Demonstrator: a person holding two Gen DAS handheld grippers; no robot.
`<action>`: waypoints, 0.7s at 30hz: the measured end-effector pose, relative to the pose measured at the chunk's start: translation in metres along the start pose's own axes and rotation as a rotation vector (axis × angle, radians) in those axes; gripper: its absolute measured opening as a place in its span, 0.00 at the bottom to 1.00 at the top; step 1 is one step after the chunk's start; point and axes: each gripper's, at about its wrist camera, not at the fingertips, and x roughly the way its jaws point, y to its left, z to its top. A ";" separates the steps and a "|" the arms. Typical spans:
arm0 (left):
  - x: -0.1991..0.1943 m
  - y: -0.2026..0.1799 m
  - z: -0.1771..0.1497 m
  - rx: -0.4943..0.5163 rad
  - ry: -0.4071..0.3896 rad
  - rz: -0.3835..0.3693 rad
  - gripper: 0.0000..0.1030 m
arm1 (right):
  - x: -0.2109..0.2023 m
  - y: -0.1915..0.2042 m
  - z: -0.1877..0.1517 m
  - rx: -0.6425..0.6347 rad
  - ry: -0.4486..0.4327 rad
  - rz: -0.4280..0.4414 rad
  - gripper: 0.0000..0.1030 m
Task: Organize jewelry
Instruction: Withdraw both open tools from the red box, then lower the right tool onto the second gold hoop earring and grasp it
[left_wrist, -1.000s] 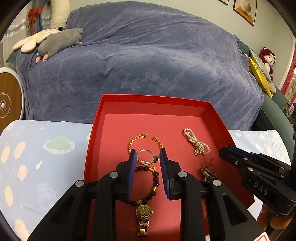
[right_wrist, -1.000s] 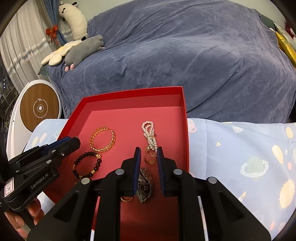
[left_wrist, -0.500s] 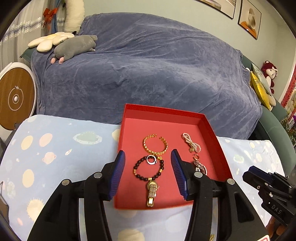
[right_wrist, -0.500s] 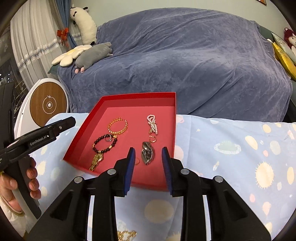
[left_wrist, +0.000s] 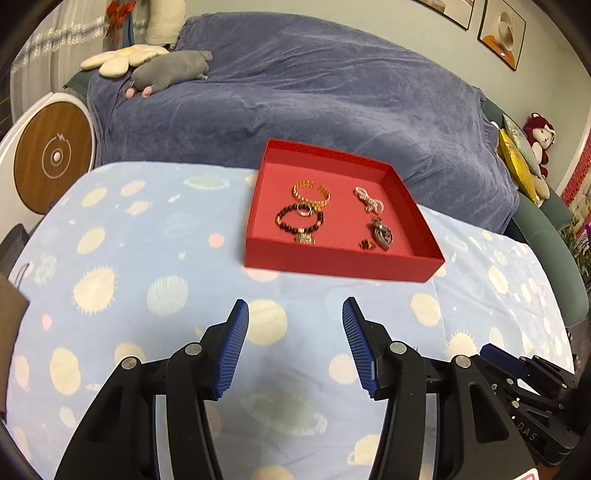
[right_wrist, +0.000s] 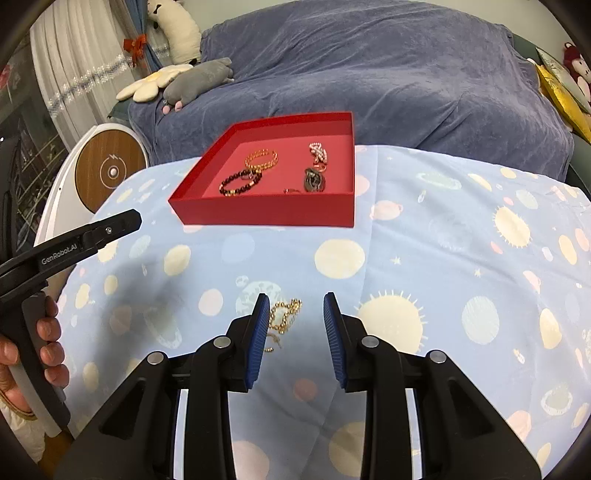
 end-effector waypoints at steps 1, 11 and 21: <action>0.001 0.001 -0.006 -0.001 0.010 0.003 0.49 | 0.004 0.003 -0.004 -0.006 0.015 0.005 0.28; 0.015 0.013 -0.032 0.029 0.057 0.029 0.49 | 0.035 0.028 -0.027 -0.086 0.087 0.029 0.28; 0.017 0.013 -0.036 0.036 0.070 0.028 0.49 | 0.044 0.034 -0.031 -0.109 0.104 0.033 0.28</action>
